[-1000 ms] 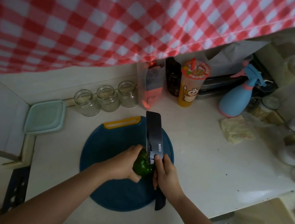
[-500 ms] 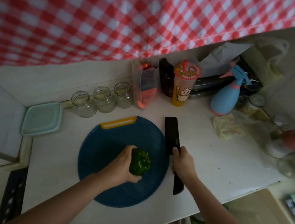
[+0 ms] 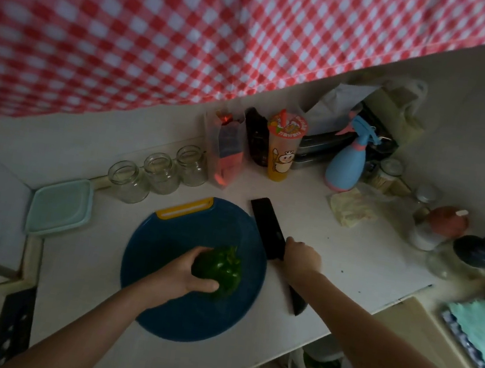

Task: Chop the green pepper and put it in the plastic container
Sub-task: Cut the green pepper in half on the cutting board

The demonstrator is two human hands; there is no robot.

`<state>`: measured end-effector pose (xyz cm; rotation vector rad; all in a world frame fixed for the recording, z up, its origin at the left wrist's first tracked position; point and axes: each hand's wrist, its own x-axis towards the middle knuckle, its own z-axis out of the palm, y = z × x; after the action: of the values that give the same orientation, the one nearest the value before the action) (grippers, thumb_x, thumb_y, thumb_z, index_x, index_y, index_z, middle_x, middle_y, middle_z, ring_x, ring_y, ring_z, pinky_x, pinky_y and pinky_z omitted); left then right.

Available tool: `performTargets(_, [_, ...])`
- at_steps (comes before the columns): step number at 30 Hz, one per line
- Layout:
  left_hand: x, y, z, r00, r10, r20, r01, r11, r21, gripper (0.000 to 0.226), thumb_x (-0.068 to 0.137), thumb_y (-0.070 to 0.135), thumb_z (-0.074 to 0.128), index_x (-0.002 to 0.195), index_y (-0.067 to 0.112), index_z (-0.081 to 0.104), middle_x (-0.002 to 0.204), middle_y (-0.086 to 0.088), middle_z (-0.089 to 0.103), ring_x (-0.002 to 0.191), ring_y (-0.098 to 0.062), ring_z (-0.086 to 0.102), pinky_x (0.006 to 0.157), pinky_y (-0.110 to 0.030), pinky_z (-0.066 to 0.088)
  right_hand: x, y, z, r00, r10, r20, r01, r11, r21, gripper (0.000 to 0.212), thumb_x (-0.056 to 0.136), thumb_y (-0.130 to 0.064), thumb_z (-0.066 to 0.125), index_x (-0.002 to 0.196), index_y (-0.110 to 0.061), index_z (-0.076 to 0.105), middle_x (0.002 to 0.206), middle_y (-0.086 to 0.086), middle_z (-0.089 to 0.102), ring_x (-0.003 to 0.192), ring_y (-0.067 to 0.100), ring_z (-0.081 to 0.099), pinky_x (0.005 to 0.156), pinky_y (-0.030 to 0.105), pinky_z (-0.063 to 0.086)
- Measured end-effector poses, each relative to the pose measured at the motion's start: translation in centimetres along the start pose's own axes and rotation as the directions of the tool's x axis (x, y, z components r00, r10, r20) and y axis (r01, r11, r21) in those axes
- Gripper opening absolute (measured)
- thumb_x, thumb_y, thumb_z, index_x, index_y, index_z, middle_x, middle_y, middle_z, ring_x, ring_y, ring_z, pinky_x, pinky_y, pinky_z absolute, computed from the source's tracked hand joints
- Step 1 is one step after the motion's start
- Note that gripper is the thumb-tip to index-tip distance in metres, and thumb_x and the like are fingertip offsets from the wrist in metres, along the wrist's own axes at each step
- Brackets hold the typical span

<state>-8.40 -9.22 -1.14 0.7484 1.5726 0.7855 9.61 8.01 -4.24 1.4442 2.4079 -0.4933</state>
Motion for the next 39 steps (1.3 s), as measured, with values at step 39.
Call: performTargets(39, [1.1,12.4,1.7,0.841,0.125,0.527,-0.139,0.99,-0.014,0.055,0.066,0.03,0.065,0.118,0.015,0.054,0.104,0.003,0.067,0.101,-0.016,0.063,0.075,-0.029,0.053,-10.3,1.2,-13.4,0.65,-0.705,-0.284,0.715,0.694,-0.085,0.029,0.093,-0.024,0.051,0.11,-0.002,0.062,0.088,0.01,0.06,0.075,0.023,0.058,0.069,0.039,0.049])
